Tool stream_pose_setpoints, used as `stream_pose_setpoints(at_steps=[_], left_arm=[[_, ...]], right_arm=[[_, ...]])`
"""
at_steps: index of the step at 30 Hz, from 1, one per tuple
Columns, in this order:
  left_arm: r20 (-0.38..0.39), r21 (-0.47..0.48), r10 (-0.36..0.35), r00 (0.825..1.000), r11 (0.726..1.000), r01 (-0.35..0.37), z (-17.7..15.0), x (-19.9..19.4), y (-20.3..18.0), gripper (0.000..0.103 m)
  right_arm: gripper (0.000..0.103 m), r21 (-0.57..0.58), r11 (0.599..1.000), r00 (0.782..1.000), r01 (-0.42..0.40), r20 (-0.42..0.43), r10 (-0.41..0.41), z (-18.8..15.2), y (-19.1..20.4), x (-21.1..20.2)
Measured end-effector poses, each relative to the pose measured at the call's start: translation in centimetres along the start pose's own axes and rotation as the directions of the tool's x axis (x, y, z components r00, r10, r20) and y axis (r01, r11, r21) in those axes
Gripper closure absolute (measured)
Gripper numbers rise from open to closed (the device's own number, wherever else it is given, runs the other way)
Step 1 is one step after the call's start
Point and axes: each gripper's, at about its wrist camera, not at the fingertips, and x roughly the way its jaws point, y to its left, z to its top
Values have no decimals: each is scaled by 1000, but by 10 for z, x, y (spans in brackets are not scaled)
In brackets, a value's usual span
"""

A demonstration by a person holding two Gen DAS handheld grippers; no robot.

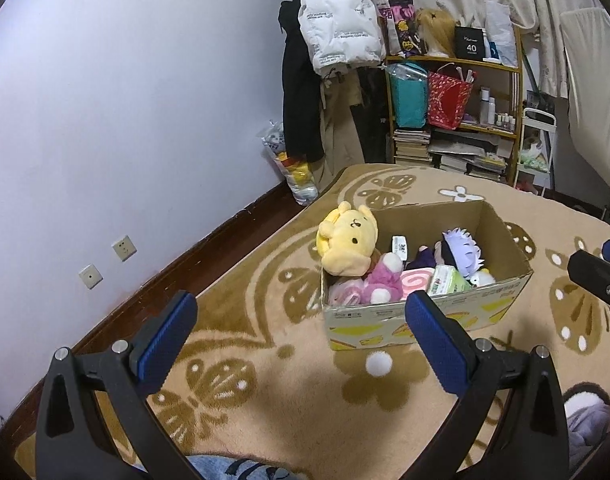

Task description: Organize soft objects

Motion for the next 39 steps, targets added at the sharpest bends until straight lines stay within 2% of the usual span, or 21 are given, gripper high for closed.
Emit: stream_pose_setpoints(at_steps=[14, 39], left_arm=[[-24, 26, -28, 999, 999, 29, -6, 17, -10, 0], [-45, 27, -7, 999, 1000, 8, -3, 19, -9, 0]], right_arm=[[0, 7, 1000, 999, 16, -35, -16, -11, -5, 19], [0, 1, 999, 998, 33, -44, -33, -16, -3, 25]])
